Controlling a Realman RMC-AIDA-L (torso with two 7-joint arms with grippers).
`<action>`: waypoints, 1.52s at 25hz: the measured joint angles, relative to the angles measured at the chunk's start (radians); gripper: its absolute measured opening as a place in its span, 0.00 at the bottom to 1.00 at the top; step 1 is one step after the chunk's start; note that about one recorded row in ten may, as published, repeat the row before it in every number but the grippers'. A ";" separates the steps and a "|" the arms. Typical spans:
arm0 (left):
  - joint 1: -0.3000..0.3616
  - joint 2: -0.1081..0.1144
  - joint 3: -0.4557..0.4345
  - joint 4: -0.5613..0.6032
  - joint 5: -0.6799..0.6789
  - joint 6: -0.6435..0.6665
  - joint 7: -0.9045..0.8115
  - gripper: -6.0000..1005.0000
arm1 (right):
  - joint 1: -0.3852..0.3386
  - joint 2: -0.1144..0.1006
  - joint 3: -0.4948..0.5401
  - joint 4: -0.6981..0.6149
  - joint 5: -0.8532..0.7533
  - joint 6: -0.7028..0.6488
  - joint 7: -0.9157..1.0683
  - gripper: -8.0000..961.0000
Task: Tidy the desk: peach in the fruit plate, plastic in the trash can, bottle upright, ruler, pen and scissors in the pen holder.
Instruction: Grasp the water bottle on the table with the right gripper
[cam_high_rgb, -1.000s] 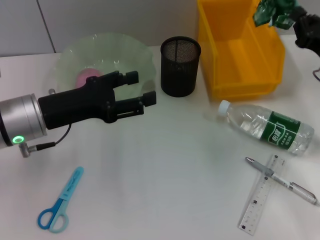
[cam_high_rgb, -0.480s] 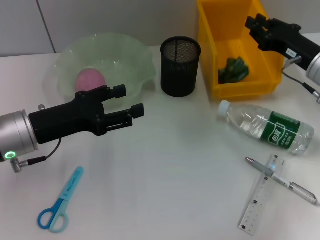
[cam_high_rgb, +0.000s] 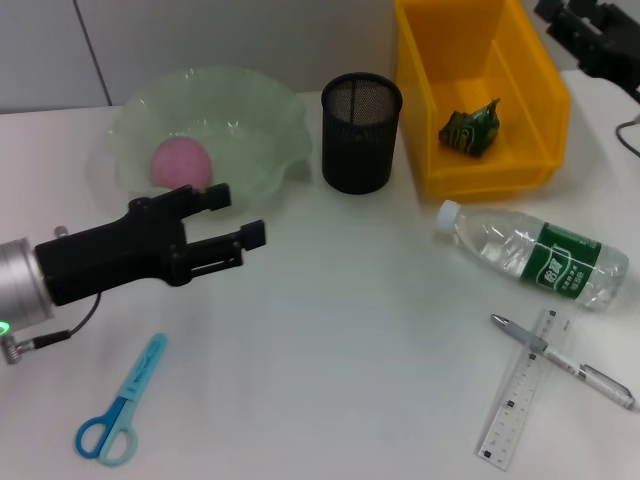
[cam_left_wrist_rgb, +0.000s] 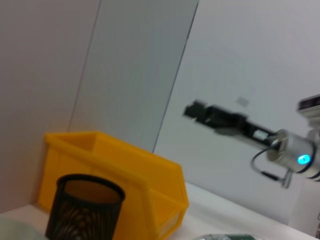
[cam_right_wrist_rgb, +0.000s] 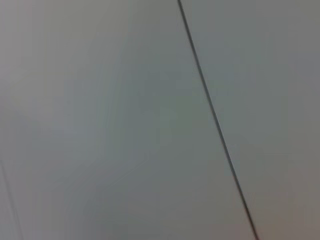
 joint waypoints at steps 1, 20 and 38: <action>0.009 0.004 0.000 0.002 0.000 0.002 0.002 0.81 | -0.010 -0.003 -0.002 -0.001 0.007 -0.038 0.023 0.57; 0.099 0.061 0.000 0.003 0.005 0.073 0.062 0.81 | -0.030 -0.060 -0.084 -0.283 -0.308 -0.247 0.483 0.82; 0.097 0.061 -0.002 0.004 0.010 0.027 0.077 0.81 | 0.218 -0.131 -0.145 -0.700 -1.145 -0.530 0.997 0.86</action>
